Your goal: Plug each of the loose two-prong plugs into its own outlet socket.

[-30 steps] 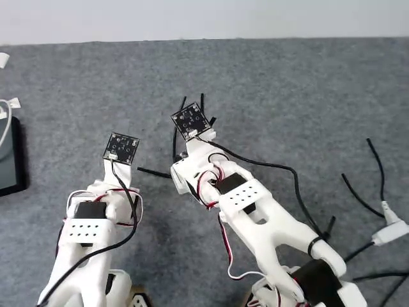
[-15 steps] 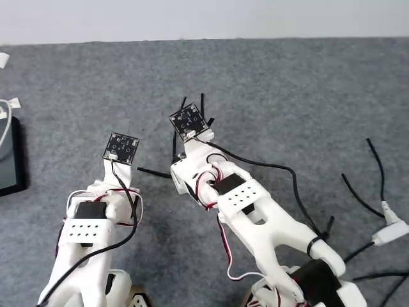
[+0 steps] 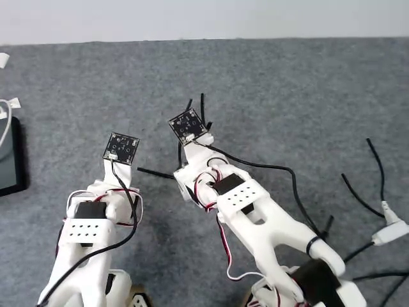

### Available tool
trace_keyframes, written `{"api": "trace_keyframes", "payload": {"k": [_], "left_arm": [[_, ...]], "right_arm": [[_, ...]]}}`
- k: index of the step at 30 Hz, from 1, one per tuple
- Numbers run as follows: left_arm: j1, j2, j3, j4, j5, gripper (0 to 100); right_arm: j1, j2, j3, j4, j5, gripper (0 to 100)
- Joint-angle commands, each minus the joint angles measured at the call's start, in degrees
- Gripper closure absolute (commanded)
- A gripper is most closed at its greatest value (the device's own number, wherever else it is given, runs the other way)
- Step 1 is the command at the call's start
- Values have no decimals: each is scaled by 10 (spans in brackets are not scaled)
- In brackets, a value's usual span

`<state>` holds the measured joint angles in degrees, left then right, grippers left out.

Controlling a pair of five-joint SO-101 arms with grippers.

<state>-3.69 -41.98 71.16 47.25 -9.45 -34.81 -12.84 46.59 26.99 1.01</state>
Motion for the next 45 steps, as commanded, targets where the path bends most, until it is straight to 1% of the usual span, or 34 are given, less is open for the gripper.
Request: {"api": "trace_keyframes", "payload": {"k": [1,7,14,21,24,31,33,35,40,43,45], "left_arm": [[-5,-13,-8,-17,4,985],[-5,-13,-8,-17,4,985],[-5,-13,-8,-17,4,985],[-6,-13,-8,-17,4,985],[-6,-13,-8,-17,4,985],[-6,-13,-8,-17,4,985],[-6,-13,-8,-17,4,985],[-6,-13,-8,-17,4,985],[-7,-13,-10,-17,4,985],[-7,-13,-10,-17,4,985],[-7,-13,-10,-17,4,985]], "right_arm": [[-5,-2,-25,52,2,990],[-5,25,-17,107,5,990],[-5,84,-72,186,9,990],[-21,96,-84,233,44,990],[-26,96,-82,236,66,990],[-27,93,-85,211,66,985],[-29,90,-89,210,64,967],[-34,90,-99,216,32,922],[-40,90,-132,240,-89,792],[-51,94,-158,262,-131,736],[-58,96,-163,261,-142,714]]}}
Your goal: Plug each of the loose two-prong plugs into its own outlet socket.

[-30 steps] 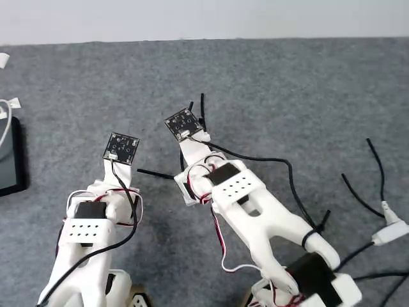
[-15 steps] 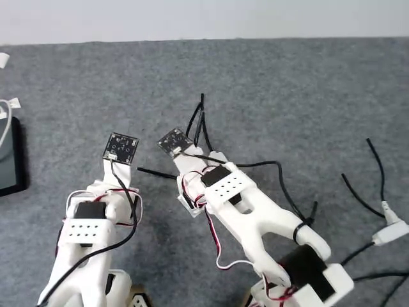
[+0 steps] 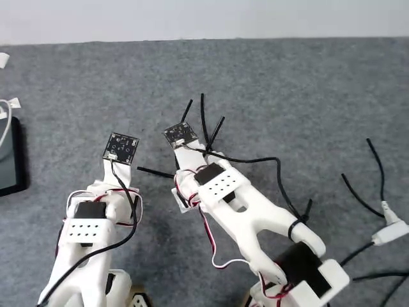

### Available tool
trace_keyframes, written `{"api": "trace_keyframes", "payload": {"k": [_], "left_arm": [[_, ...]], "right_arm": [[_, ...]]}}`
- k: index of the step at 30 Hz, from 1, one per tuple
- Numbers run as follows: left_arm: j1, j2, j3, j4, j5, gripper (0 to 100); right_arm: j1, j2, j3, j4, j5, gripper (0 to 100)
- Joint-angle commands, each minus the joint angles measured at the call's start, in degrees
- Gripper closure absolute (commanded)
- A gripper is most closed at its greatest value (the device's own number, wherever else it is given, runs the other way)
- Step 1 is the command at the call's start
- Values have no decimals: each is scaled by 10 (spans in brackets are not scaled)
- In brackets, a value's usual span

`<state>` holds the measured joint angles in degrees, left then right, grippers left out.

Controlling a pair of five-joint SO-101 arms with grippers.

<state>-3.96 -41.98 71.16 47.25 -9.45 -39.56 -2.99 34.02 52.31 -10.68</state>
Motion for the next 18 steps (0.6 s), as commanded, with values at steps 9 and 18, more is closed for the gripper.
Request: {"api": "trace_keyframes", "payload": {"k": [9,18], "left_arm": [[-4,-13,-11,-18,4,985],[-18,-13,-11,-29,3,985]], "right_arm": [[-10,1,-36,-62,-25,705],[-16,87,-63,-133,-27,708]]}}
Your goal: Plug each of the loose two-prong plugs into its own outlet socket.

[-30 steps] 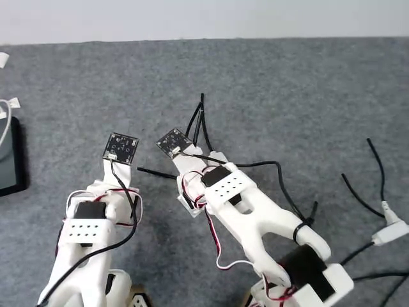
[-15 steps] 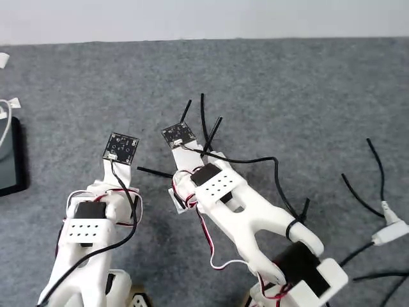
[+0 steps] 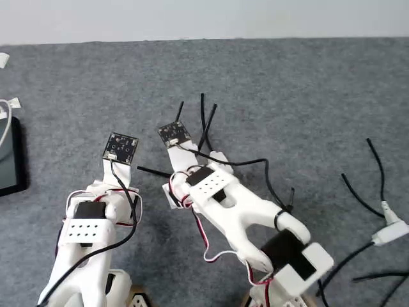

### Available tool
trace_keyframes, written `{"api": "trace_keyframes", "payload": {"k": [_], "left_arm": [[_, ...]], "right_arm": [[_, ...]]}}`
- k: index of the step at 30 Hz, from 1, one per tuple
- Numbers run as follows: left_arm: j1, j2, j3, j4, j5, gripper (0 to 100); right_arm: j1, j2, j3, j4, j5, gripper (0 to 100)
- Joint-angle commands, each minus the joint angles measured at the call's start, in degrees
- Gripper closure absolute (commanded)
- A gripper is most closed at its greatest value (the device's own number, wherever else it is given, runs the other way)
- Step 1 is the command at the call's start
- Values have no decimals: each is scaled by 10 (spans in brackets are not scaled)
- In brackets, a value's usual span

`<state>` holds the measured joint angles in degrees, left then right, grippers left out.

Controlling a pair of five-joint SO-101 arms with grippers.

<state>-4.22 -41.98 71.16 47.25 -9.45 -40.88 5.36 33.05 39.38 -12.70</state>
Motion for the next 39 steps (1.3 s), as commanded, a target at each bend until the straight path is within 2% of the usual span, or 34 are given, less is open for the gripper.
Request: {"api": "trace_keyframes", "payload": {"k": [1,4,8,10,14,18,22,28,33,36,39], "left_arm": [[-15,-13,-10,-32,3,985],[-14,-13,-9,-33,3,985],[-14,-13,-9,-33,3,985],[-14,-13,-9,-33,3,985],[-14,-13,-9,-34,3,985],[-14,-13,-9,-35,3,985],[-14,-13,-9,-36,4,985],[-12,-10,-10,-36,6,985],[-11,-9,-10,-37,7,985],[-11,-9,-10,-37,7,985],[-11,-9,-10,-37,7,985]], "right_arm": [[-3,5,-62,7,-7,716],[-2,13,-70,12,-4,801],[0,12,-71,10,-4,998],[0,-2,-69,29,-4,969],[18,-60,-69,73,-4,987],[75,-151,-68,133,-1,991],[187,-252,-67,206,39,991],[436,-320,-67,269,113,991],[618,-284,-56,259,180,991],[691,-234,-55,236,219,991],[734,-175,-59,190,247,990]]}}
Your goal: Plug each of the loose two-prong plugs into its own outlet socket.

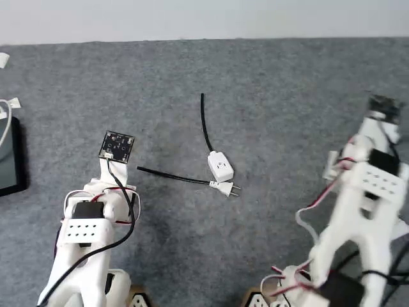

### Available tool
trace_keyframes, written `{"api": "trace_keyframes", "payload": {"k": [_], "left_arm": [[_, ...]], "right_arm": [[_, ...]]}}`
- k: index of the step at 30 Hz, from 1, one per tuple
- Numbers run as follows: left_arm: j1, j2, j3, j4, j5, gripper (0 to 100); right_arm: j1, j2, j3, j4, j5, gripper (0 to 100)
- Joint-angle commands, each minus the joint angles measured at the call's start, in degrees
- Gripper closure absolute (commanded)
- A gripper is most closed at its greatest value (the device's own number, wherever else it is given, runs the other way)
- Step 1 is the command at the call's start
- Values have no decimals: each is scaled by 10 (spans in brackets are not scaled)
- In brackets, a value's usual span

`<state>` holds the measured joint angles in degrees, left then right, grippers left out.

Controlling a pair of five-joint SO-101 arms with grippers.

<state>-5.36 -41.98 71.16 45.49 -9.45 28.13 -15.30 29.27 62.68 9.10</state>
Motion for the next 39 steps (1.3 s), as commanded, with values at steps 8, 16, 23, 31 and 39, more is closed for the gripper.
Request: {"api": "trace_keyframes", "payload": {"k": [8,16,23,31,39], "left_arm": [[1,-9,-10,-19,7,985],[0,-9,-10,-19,6,985],[-1,-9,-10,-19,5,985],[-2,-9,-10,-19,5,985],[-3,-9,-11,-33,25,985]], "right_arm": [[25,85,-61,-20,55,775],[-6,76,-176,127,55,719],[-70,76,-207,174,-62,763],[-305,93,-193,110,-137,951],[-407,224,-177,-85,-140,990]]}}
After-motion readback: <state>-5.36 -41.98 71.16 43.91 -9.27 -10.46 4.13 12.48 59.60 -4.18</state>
